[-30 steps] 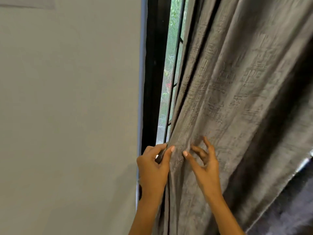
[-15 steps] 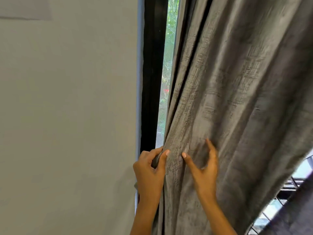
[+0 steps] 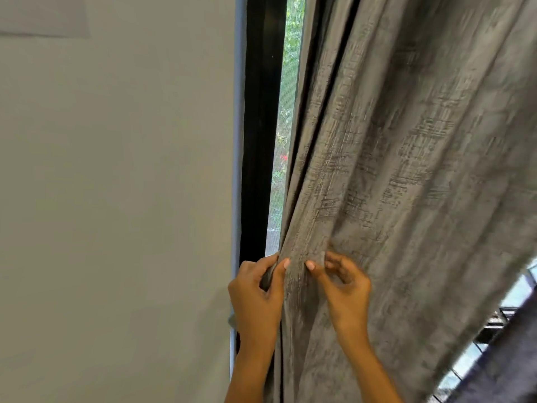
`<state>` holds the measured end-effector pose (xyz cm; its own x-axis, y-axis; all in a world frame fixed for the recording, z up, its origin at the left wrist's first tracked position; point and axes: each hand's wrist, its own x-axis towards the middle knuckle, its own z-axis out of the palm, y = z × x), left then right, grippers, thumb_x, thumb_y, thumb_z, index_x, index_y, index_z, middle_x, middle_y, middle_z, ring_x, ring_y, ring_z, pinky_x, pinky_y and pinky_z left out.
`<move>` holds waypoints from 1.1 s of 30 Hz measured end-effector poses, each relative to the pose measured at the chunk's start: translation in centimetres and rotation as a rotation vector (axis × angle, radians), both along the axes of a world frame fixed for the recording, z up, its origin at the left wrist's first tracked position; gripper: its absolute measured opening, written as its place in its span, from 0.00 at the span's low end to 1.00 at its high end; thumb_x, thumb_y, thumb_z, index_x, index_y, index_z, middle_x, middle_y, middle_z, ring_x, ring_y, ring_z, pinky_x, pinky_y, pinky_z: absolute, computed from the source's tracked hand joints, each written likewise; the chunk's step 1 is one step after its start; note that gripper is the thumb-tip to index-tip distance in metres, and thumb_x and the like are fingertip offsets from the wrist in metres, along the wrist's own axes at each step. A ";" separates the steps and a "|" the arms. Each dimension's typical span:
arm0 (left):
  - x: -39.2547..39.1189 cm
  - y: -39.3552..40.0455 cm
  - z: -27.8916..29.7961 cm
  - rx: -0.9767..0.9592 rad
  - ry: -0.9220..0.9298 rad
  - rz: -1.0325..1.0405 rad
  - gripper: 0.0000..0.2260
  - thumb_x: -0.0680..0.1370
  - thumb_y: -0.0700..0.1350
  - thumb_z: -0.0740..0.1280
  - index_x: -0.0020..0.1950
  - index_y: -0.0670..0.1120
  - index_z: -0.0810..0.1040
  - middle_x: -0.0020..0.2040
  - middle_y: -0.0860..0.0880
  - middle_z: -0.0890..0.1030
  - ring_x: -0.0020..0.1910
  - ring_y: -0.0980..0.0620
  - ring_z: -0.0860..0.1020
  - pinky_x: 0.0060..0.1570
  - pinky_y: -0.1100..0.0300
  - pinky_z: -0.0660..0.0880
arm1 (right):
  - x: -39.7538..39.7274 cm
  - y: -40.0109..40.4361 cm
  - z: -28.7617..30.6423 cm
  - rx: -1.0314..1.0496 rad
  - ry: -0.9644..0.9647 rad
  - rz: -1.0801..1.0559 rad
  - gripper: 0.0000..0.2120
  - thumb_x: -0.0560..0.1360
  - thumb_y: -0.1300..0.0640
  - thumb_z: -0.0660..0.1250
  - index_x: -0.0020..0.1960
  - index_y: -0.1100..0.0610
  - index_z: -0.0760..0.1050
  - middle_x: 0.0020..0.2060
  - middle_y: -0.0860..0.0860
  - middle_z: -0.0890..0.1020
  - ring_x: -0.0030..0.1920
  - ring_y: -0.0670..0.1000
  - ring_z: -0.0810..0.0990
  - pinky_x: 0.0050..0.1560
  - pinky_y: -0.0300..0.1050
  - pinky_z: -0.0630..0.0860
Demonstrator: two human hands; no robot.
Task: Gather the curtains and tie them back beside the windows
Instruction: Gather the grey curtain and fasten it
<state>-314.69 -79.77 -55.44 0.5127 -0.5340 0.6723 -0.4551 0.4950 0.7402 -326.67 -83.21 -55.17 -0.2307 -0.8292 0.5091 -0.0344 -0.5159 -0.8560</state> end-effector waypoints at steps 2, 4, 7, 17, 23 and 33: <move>-0.5 0.2 0.0 0.002 -0.011 0.053 0.08 0.74 0.51 0.70 0.49 0.51 0.84 0.34 0.53 0.74 0.34 0.56 0.75 0.32 0.67 0.72 | 0.4 1.4 -0.4 -0.130 0.128 -0.236 0.09 0.67 0.61 0.76 0.42 0.51 0.78 0.36 0.45 0.82 0.40 0.42 0.80 0.43 0.33 0.77; -1.1 0.6 0.0 -0.013 -0.044 0.093 0.08 0.75 0.53 0.69 0.51 0.52 0.83 0.34 0.54 0.73 0.32 0.56 0.73 0.34 0.67 0.71 | 0.9 2.9 -1.3 -0.264 0.263 -0.378 0.11 0.67 0.64 0.76 0.40 0.53 0.76 0.35 0.45 0.77 0.38 0.41 0.77 0.37 0.31 0.73; -1.8 1.0 -0.1 -0.013 -0.107 0.112 0.09 0.76 0.52 0.65 0.50 0.53 0.83 0.33 0.57 0.71 0.33 0.57 0.72 0.33 0.67 0.68 | 1.4 4.2 -2.2 -0.358 0.358 -0.371 0.11 0.68 0.70 0.74 0.40 0.57 0.76 0.37 0.45 0.76 0.36 0.42 0.76 0.33 0.38 0.75; -2.1 1.6 -0.3 -0.053 -0.065 -0.120 0.14 0.76 0.54 0.63 0.58 0.52 0.80 0.35 0.54 0.76 0.35 0.58 0.76 0.34 0.64 0.75 | 1.3 4.7 -1.6 -0.228 0.258 0.012 0.14 0.72 0.73 0.68 0.53 0.61 0.81 0.46 0.43 0.79 0.48 0.44 0.81 0.48 0.34 0.77; -1.9 1.5 0.1 0.042 -0.179 0.019 0.09 0.76 0.49 0.67 0.53 0.50 0.83 0.32 0.53 0.74 0.31 0.57 0.72 0.29 0.65 0.69 | 0.8 4.6 -2.1 -0.281 0.365 0.015 0.14 0.73 0.67 0.69 0.56 0.55 0.81 0.58 0.47 0.76 0.60 0.46 0.76 0.58 0.42 0.76; -2.1 1.6 0.2 0.019 -0.161 0.039 0.13 0.76 0.51 0.63 0.56 0.50 0.82 0.31 0.54 0.72 0.31 0.56 0.70 0.29 0.61 0.71 | -2.0 2.7 -1.4 -0.050 0.138 -0.188 0.37 0.71 0.56 0.74 0.75 0.53 0.59 0.63 0.46 0.74 0.62 0.40 0.74 0.61 0.35 0.72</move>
<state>-316.79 -78.20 -55.23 0.4194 -0.5291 0.7377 -0.5875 0.4613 0.6648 -328.65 -80.50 -56.61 -0.3045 -0.7514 0.5854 -0.2485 -0.5306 -0.8104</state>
